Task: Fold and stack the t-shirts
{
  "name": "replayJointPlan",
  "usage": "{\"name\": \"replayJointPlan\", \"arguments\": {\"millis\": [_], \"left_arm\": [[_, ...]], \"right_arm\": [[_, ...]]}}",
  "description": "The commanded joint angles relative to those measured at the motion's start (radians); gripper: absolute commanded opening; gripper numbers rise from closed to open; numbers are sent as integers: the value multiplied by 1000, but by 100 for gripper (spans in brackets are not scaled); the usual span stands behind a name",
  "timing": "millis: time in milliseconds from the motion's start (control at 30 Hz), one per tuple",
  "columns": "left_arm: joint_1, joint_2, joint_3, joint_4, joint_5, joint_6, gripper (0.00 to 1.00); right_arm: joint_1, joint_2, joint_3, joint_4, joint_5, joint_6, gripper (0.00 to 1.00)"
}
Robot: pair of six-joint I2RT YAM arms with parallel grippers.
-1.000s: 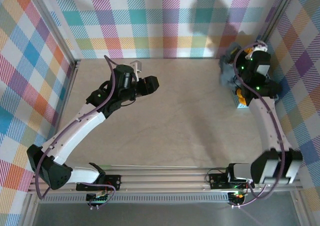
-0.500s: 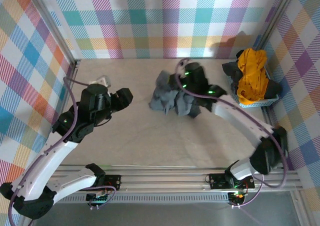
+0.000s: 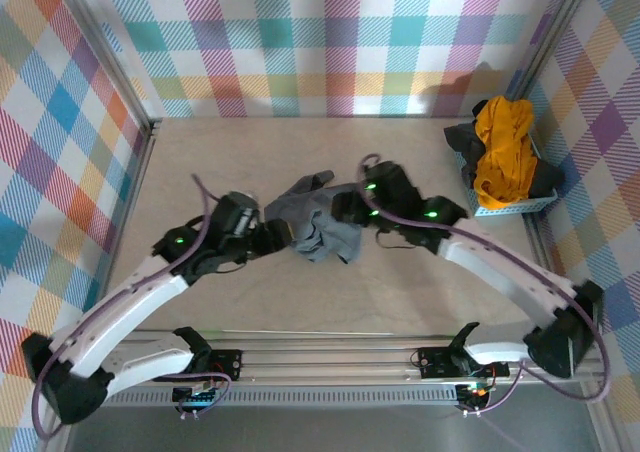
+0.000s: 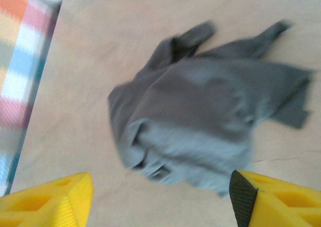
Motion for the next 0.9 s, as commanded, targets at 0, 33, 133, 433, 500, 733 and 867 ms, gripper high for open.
{"name": "replayJointPlan", "arguments": {"millis": [0,33,133,433,500,733,867], "left_arm": [[-64,53,-22,108,-6,-86,79],[-83,88,-14,130,-20,-105,80],[-131,234,31,177,-39,-165,82],[-227,733,247,353,-23,-463,86],[-221,807,284,370,-59,-505,84],[-169,922,370,315,-181,-505,26],[-154,756,224,313,-270,-483,0]], "right_arm": [[-116,16,-97,-53,-51,17,72],[-148,28,-114,-39,-76,14,71],[-204,98,-144,6,-143,0,71],[-310,305,-128,95,-216,-23,70],[-322,307,-128,92,-238,-21,70],[-324,216,-178,82,-257,-21,70],[-324,141,-226,82,-273,-10,69]]}}
